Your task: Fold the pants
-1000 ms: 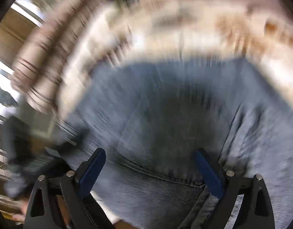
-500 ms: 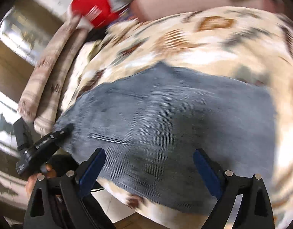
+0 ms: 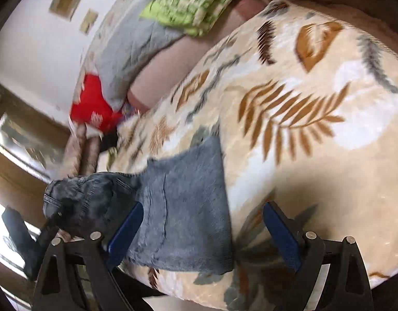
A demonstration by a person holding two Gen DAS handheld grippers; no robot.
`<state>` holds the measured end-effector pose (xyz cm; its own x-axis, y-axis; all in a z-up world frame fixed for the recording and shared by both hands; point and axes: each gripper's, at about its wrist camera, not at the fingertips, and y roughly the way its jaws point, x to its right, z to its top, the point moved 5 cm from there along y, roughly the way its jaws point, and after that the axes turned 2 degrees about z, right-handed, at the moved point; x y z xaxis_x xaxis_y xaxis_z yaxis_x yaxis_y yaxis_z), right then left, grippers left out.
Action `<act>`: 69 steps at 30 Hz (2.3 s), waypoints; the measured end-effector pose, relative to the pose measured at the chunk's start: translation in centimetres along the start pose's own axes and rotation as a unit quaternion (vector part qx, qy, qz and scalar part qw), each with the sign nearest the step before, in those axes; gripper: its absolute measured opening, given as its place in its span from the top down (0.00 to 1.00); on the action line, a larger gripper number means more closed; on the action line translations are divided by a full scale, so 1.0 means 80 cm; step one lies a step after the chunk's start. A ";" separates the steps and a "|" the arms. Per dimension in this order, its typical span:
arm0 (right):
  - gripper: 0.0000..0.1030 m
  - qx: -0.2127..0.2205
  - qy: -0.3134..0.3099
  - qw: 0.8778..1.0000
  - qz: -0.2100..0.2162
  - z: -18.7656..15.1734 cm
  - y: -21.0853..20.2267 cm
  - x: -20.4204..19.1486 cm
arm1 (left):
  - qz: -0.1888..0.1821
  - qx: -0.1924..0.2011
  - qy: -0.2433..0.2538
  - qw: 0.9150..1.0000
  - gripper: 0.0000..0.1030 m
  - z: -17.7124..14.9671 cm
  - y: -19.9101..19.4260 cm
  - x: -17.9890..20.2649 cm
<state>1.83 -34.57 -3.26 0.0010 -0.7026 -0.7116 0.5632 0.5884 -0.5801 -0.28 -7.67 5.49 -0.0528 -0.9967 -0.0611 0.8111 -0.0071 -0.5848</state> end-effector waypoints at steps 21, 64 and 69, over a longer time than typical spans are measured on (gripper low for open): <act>0.07 -0.042 0.048 0.994 0.094 -0.012 -0.002 -0.046 | -0.009 -0.094 -0.001 0.996 0.24 -0.056 0.035 -0.043; 0.96 -0.093 0.105 0.989 -0.043 -0.088 0.083 0.001 | 0.003 -0.140 -0.036 0.989 0.16 -0.092 0.078 -0.050; 0.93 -0.091 0.088 0.991 -0.046 -0.085 0.078 -0.006 | 0.011 -0.170 0.024 0.985 0.16 -0.103 0.099 -0.023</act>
<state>-0.25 -27.82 -9.23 -0.1968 -0.6848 -0.7016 0.3964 0.5989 -0.6958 1.46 -5.25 -5.70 -0.0709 -0.9913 -0.1109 0.5713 0.0508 -0.8192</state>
